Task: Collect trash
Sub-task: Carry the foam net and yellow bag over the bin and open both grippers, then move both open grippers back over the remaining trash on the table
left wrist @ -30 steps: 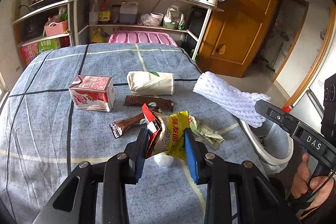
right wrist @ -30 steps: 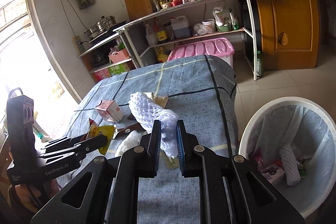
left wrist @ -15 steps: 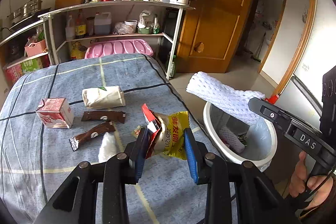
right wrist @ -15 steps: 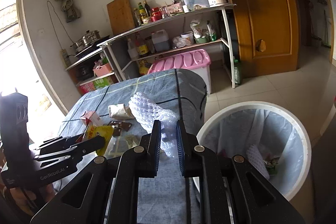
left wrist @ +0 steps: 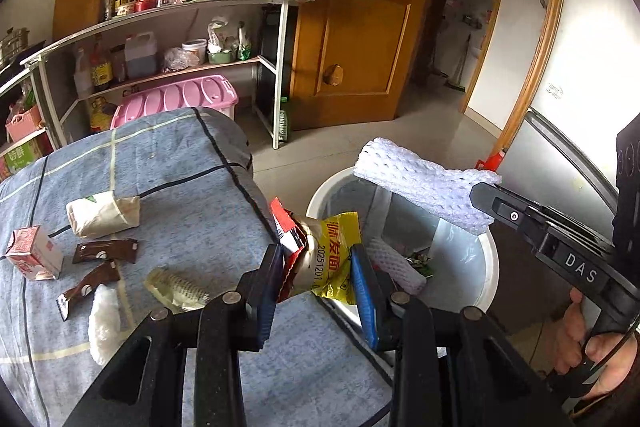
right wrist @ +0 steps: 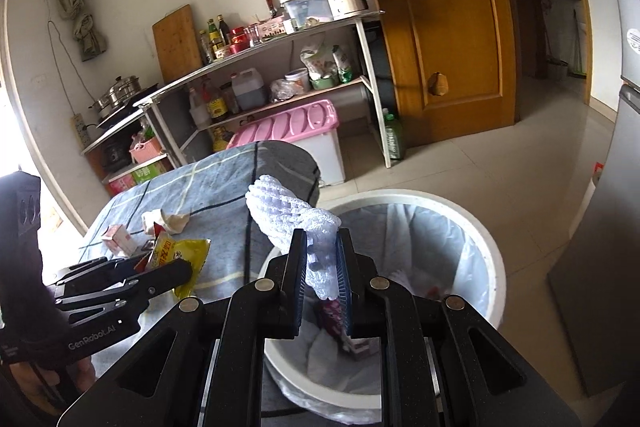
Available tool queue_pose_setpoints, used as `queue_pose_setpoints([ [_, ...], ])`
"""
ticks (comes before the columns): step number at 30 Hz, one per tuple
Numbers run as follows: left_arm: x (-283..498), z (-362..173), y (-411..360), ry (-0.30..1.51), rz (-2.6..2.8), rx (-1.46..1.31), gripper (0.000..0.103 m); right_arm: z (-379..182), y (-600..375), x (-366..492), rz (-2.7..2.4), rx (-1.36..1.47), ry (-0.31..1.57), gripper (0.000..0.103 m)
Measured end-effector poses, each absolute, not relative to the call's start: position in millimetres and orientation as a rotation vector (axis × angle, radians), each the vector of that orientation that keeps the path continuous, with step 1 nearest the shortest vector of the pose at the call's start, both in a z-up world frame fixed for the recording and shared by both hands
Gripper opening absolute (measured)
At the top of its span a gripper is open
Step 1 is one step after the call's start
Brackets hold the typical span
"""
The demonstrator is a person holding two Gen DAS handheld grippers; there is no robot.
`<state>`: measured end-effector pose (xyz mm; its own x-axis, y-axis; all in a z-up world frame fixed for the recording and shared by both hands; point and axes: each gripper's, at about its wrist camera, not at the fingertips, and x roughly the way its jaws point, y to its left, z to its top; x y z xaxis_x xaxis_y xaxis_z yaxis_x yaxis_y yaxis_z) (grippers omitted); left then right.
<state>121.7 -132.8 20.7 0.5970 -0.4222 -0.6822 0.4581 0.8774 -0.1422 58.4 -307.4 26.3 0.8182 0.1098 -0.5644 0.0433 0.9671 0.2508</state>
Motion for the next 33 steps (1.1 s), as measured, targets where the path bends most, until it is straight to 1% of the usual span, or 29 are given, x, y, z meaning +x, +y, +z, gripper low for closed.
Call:
queue_pose_setpoints([
  [9,128.6,2.9,-182.5,0.803,-0.545,0.114,0.035,5.1,-343.0,55.5,-0.068,0.245,0.671,0.015],
  [22,140.7,-18.1,-206.6,0.869,-0.555,0.115,0.036,-19.6,-363.1,64.9,-0.110,0.226,0.755,0.015],
  [23,140.9,-18.7,-206.5,0.870,-0.556,0.113,0.038,-21.6,-363.3,65.5,-0.104,0.228,0.763,0.016],
  [24,140.7,-18.8,-206.8,0.867,-0.556,0.114,0.043,-23.0,-362.8,66.3,-0.097,0.229,0.769,0.018],
  [25,140.8,-18.9,-206.6,0.867,-0.554,0.115,0.048,-24.3,-362.0,66.9,-0.095,0.224,0.774,0.021],
  [26,140.9,-18.9,-206.4,0.868,-0.553,0.114,0.048,-25.7,-361.2,66.6,-0.101,0.218,0.778,0.026],
  [27,141.0,-18.7,-205.7,0.868,-0.557,0.112,0.048,-26.2,-360.6,66.5,-0.106,0.215,0.780,0.030],
  [29,140.2,-17.4,-204.1,0.867,-0.549,0.109,0.048,-27.6,-360.7,66.0,-0.104,0.223,0.783,0.042],
  [33,138.1,-13.6,-199.3,0.857,-0.546,0.105,0.051,-26.3,-357.8,63.7,-0.102,0.221,0.777,0.043],
])
